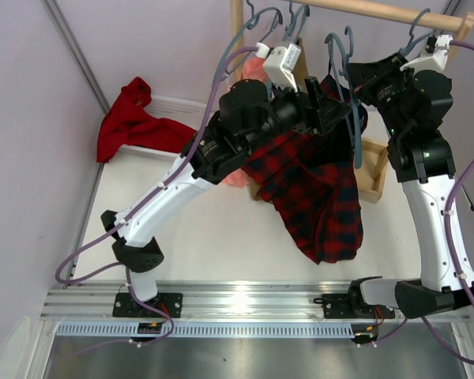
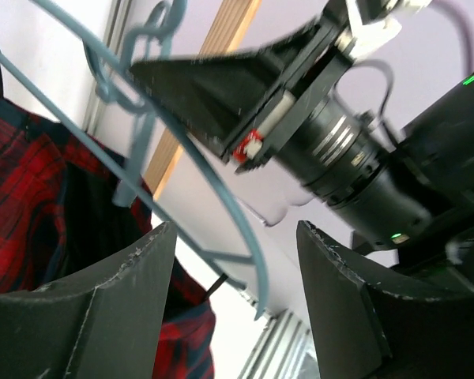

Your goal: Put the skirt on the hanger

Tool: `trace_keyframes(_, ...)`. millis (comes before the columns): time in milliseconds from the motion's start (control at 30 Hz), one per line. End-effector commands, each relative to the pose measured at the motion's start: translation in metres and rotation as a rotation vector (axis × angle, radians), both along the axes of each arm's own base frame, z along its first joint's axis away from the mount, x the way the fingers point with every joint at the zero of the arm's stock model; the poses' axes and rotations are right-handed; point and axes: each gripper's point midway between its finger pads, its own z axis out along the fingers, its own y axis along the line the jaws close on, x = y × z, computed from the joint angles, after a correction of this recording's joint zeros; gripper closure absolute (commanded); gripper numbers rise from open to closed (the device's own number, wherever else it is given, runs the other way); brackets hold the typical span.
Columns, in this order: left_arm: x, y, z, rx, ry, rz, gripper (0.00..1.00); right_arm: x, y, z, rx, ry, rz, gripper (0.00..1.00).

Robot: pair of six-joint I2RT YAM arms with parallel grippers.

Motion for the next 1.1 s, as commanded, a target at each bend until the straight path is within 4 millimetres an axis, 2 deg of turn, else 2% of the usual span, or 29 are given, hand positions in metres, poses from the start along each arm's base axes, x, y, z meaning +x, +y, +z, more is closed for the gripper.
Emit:
trace_keyframes(0,0.001,-0.007,-0.004,0.054,-0.050,0.026,0.33,-0.022,-0.014,0.078,0.081,-0.239,-0.066,1.00)
trace_keyframes(167,0.010,-0.020,-0.028,0.115,-0.052,0.050,0.32,-0.022,-0.015,0.084,0.108,-0.259,-0.097,1.00)
trace_keyframes(367,0.011,-0.028,-0.024,0.106,-0.096,0.033,0.32,-0.023,-0.007,0.080,0.131,-0.253,-0.110,1.00)
trace_keyframes(400,0.012,-0.029,-0.024,0.102,-0.100,0.035,0.32,-0.030,-0.010,0.084,0.140,-0.266,-0.121,1.00)
trace_keyframes(433,0.012,-0.028,-0.021,0.094,-0.109,0.037,0.32,-0.032,-0.011,0.087,0.147,-0.284,-0.127,1.00)
trace_keyframes(533,0.014,-0.022,-0.019,0.104,-0.128,0.061,0.32,-0.034,-0.010,0.079,0.116,-0.265,-0.121,1.00)
trace_keyframes(567,0.022,-0.015,-0.023,0.125,-0.118,0.120,0.34,-0.039,-0.010,0.085,0.090,-0.274,-0.119,1.00)
trace_keyframes(600,0.021,-0.005,-0.018,0.126,-0.113,0.142,0.34,-0.040,-0.009,0.084,0.062,-0.267,-0.111,1.00)
trace_keyframes(667,0.022,0.003,-0.043,0.202,-0.093,0.157,0.35,-0.041,-0.007,0.068,-0.024,-0.203,-0.100,1.00)
trace_keyframes(700,0.013,0.023,-0.025,0.175,-0.102,0.170,0.35,-0.045,-0.011,0.065,-0.046,-0.184,-0.105,1.00)
trace_keyframes(733,0.013,0.028,-0.047,0.222,-0.074,0.180,0.35,-0.046,-0.012,0.048,-0.083,-0.125,-0.100,1.00)
trace_keyframes(767,0.015,0.035,-0.074,0.275,-0.038,0.210,0.35,-0.057,-0.016,0.045,-0.097,-0.119,-0.102,1.00)
trace_keyframes(800,0.009,0.051,-0.084,0.290,-0.025,0.221,0.35,-0.055,-0.021,0.028,-0.123,-0.076,-0.108,1.00)
trace_keyframes(833,0.006,0.058,-0.088,0.286,-0.015,0.227,0.35,-0.059,-0.020,0.015,-0.145,-0.043,-0.084,1.00)
trace_keyframes(867,0.003,0.062,-0.092,0.282,-0.003,0.226,0.36,-0.072,-0.024,0.013,-0.143,-0.041,-0.084,1.00)
trace_keyframes(900,0.001,0.062,-0.129,0.344,0.036,0.211,0.37,-0.071,-0.025,-0.003,-0.152,0.000,-0.079,1.00)
trace_keyframes(967,-0.006,0.066,-0.135,0.313,0.084,0.202,0.38,-0.079,-0.012,-0.024,-0.202,0.047,0.014,0.98)
trace_keyframes(1000,-0.008,0.066,-0.157,0.347,0.116,0.194,0.40,-0.081,-0.004,-0.037,-0.255,0.076,0.069,0.94)
trace_keyframes(1033,-0.010,0.067,-0.160,0.333,0.143,0.194,0.41,-0.086,0.012,-0.064,-0.299,0.145,0.182,0.86)
trace_keyframes(1067,-0.011,0.069,-0.176,0.358,0.169,0.198,0.41,-0.088,0.019,-0.081,-0.325,0.183,0.236,0.79)
